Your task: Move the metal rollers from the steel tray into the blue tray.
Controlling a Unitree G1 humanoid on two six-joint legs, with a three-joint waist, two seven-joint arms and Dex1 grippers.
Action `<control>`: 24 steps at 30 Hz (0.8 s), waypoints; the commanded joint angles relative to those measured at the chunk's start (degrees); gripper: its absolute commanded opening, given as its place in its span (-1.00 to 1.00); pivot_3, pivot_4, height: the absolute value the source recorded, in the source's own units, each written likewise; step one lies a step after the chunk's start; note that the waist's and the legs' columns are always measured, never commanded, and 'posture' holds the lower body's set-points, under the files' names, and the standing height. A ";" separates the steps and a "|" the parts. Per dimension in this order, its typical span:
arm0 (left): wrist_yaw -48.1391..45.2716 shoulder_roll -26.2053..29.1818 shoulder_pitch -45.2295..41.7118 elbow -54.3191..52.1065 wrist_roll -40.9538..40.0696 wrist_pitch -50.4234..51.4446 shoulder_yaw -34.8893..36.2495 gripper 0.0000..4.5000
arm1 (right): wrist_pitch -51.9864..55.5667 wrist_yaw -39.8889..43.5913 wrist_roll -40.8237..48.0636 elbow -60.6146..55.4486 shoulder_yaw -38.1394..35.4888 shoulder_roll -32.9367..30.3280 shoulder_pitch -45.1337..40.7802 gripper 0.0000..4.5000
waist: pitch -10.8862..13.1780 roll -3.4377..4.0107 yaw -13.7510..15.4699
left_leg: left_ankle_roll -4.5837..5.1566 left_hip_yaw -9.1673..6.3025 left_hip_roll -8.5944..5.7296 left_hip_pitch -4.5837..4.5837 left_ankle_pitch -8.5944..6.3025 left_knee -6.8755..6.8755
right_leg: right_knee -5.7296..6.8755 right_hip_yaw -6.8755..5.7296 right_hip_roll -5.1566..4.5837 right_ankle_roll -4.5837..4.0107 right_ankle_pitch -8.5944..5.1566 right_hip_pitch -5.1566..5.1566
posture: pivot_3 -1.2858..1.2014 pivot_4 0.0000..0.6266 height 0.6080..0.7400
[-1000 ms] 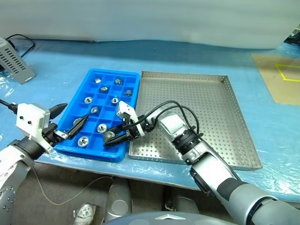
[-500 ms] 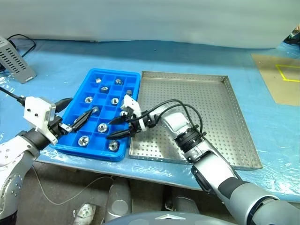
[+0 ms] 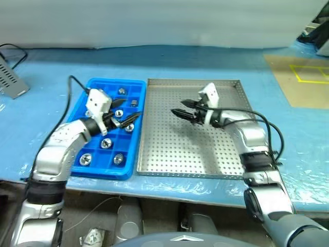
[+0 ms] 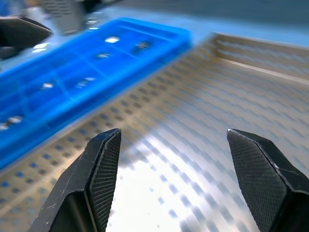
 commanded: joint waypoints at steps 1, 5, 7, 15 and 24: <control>-4.12 -0.29 -4.29 5.82 2.28 -4.13 -1.87 0.84 | 2.55 -5.41 2.83 -10.71 -3.80 -0.03 4.22 0.62 | 0.00 0.00 -1.70 | -0.02 0.00 0.03 0.06 0.02 -0.03 | 0.00 0.03 0.05 0.00 0.00 0.01 | -0.09 -0.52 1.00; -7.32 -1.05 -8.67 12.92 4.28 -7.00 -3.26 0.84 | 4.73 -9.03 3.98 -16.81 -4.82 -0.26 8.59 0.62 | -0.01 0.01 -3.74 | -0.12 0.04 0.32 0.25 0.07 -0.01 | -0.02 0.15 0.41 -0.28 -0.06 0.14 | -0.13 -0.52 1.00; -8.42 -1.49 -9.59 14.56 5.01 -7.99 -3.69 0.84 | 5.45 -10.06 4.40 -18.27 -4.76 -0.51 9.40 0.62 | -0.01 0.02 -4.16 | -0.17 0.04 0.38 0.30 0.10 -0.02 | -0.02 0.16 0.49 -0.34 -0.04 0.15 | -0.14 -0.52 1.00; -7.87 -3.18 -9.06 11.80 5.29 -6.15 -3.53 0.84 | 6.11 -12.02 5.86 -17.88 -4.48 -1.77 8.28 0.62 | 0.00 0.02 -4.52 | -0.18 0.04 0.39 0.34 0.11 0.00 | -0.05 0.16 0.49 -0.41 -0.02 0.22 | -0.13 -0.52 1.00; -4.08 -3.99 -7.49 8.45 5.11 -5.26 -2.19 0.84 | 5.88 -11.54 9.21 -14.64 -3.86 -1.30 3.42 0.62 | 0.00 0.03 -4.12 | -0.18 0.04 0.40 0.36 0.11 -0.01 | -0.05 0.15 0.49 -0.43 -0.01 0.25 | -0.07 -0.52 1.00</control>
